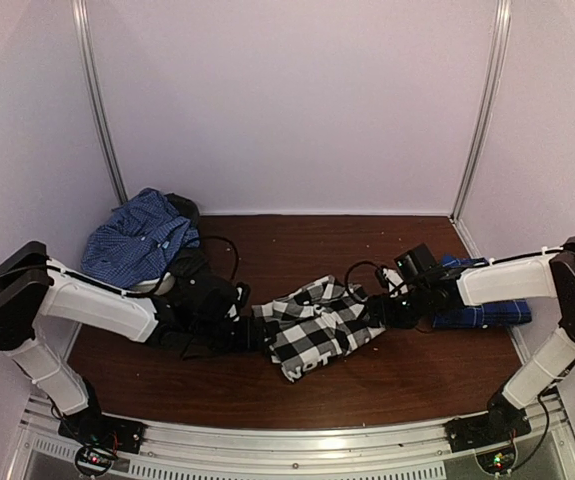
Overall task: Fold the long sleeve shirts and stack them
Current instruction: Rotate the square-folded shirt at the center of the board, then move the square-folded shirt to the center of the board.
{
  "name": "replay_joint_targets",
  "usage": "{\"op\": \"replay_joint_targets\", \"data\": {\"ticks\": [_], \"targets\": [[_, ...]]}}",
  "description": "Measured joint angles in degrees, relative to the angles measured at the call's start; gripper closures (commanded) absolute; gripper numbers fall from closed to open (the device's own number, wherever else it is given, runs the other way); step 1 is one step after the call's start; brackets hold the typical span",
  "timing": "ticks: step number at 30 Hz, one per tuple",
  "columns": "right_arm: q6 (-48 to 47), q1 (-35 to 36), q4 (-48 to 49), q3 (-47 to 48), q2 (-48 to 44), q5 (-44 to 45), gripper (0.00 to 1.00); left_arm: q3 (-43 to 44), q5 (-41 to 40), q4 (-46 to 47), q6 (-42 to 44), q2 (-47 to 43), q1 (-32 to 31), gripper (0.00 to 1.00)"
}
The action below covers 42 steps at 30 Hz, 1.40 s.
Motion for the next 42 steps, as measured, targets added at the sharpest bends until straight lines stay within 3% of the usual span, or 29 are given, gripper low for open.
{"op": "replay_joint_targets", "data": {"ticks": [4,9,16,22,32,42], "targets": [[2.1,0.1,3.7,-5.6,-2.5,-3.1,0.38,3.0,1.0,0.2,0.9,3.7,0.0,0.39],[5.4,2.4,6.7,-11.7,-8.1,-5.0,0.38,7.9,2.3,0.3,2.5,7.2,0.5,0.43],[9.4,6.4,3.0,-13.8,-17.4,-1.8,0.08,10.8,2.8,-0.8,5.3,8.3,4.3,0.42],[8.8,2.1,-8.7,-5.4,-21.5,11.4,0.04,11.7,0.2,-4.3,8.3,7.6,7.1,0.30],[0.7,-15.3,-13.7,5.7,-9.1,23.6,0.03,11.9,-3.9,-9.4,12.3,1.3,7.2,0.24],[-4.3,-19.5,-13.2,10.6,7.5,25.1,0.13,10.6,-5.5,-11.3,13.8,-3.5,7.2,0.23]]}}
